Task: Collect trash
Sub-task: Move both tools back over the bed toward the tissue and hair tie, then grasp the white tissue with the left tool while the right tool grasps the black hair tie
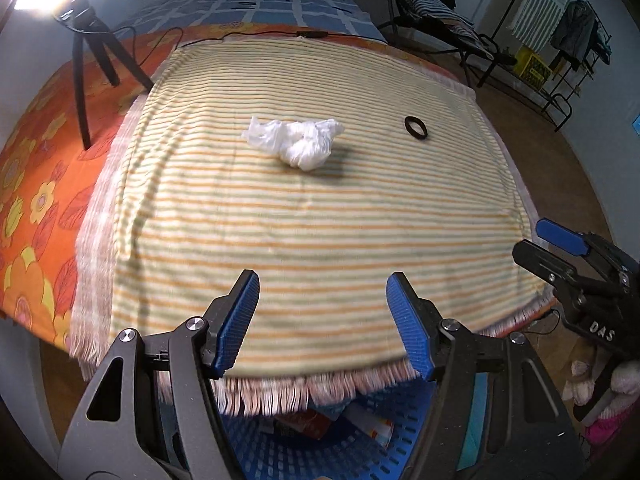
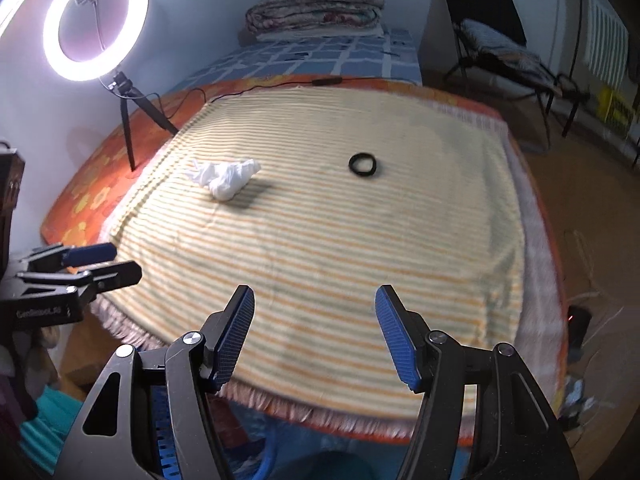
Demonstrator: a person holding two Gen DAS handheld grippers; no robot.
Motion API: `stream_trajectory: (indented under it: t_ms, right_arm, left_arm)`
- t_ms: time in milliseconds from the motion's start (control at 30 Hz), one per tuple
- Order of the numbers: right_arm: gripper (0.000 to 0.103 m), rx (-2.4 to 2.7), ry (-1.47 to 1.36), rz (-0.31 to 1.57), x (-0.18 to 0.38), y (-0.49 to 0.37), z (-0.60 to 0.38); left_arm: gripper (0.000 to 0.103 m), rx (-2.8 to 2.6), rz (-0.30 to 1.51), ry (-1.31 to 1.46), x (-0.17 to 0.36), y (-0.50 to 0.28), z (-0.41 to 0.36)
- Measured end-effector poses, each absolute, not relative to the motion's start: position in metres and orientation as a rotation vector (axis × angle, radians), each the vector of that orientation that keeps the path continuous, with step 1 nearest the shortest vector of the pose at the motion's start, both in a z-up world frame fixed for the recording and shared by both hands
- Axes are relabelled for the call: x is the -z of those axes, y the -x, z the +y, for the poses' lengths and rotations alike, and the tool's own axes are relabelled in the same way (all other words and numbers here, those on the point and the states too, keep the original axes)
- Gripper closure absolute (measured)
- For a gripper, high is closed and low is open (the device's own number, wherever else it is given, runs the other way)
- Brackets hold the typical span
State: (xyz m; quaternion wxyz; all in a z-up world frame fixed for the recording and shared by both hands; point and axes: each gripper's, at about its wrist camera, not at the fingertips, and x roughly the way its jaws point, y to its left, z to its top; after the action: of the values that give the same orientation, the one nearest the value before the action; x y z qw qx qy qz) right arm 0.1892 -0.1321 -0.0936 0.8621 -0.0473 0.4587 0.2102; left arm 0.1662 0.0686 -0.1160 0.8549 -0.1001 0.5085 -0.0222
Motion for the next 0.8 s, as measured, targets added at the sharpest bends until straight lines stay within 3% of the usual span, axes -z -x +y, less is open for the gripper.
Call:
stream_trajectory:
  t_ms: [300, 800]
  right_arm:
    - [0.037, -0.452, 0.183, 0.940, 0.102, -0.211, -0.122]
    - [0.037, -0.508, 0.029, 1.004, 0.115, -0.268, -0.127]
  left_arm:
    - [0.035, 0.018, 1.074, 0.230, 0.130, -0.206, 0.079]
    - [0.035, 0.010, 1.099, 0.310, 0.158, -0.271, 0.089]
